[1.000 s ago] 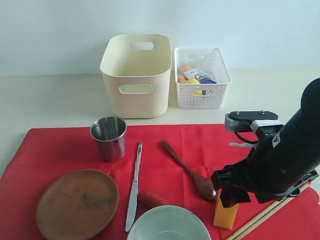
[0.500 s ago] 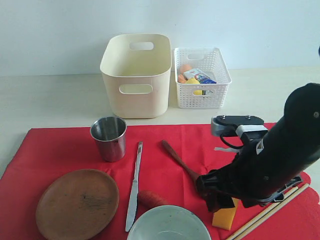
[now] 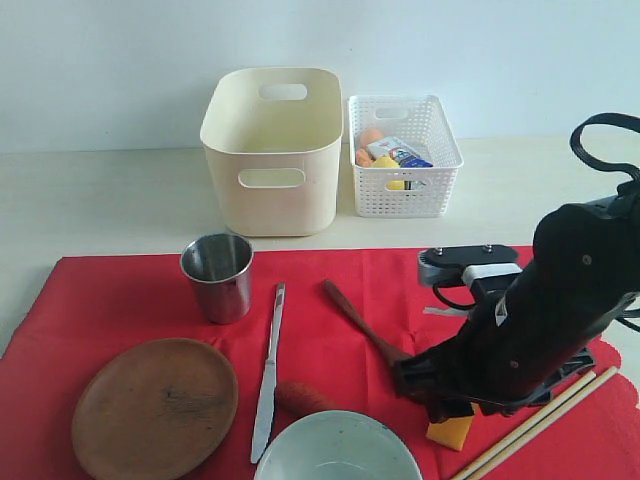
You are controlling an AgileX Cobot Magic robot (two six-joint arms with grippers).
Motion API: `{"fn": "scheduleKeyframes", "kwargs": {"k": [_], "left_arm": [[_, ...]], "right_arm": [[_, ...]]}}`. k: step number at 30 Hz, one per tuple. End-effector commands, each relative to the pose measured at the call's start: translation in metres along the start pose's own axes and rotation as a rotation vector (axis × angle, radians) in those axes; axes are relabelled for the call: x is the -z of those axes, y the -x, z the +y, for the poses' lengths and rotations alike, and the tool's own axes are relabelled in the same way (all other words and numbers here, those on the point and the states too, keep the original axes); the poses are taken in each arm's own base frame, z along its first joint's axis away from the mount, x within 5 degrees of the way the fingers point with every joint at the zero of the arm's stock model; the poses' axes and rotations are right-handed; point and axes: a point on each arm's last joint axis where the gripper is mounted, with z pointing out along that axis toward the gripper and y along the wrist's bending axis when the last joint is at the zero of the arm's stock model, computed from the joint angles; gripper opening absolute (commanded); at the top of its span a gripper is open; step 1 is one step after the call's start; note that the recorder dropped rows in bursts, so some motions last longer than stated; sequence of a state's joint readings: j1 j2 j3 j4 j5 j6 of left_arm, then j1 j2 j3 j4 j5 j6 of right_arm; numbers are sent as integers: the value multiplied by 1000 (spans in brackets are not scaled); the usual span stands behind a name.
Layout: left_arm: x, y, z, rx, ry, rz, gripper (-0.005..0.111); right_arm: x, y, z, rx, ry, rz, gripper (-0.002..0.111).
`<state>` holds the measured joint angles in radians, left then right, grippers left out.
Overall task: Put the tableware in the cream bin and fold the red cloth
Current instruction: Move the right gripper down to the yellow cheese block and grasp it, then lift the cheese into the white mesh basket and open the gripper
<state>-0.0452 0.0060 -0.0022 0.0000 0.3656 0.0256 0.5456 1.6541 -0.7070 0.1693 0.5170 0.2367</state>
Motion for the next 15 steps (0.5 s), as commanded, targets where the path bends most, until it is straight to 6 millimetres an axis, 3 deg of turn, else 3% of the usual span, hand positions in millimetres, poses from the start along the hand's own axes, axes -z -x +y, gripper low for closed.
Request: {"fn": "scheduleKeyframes", "kwargs": {"k": [1, 15], "left_arm": [[0, 0, 0, 9, -3, -12, 0], [0, 0, 0, 9, -3, -12, 0]], "right_arm": [[3, 2, 0, 61, -7, -31, 0], [59, -1, 1, 137, 19, -207, 0]]}}
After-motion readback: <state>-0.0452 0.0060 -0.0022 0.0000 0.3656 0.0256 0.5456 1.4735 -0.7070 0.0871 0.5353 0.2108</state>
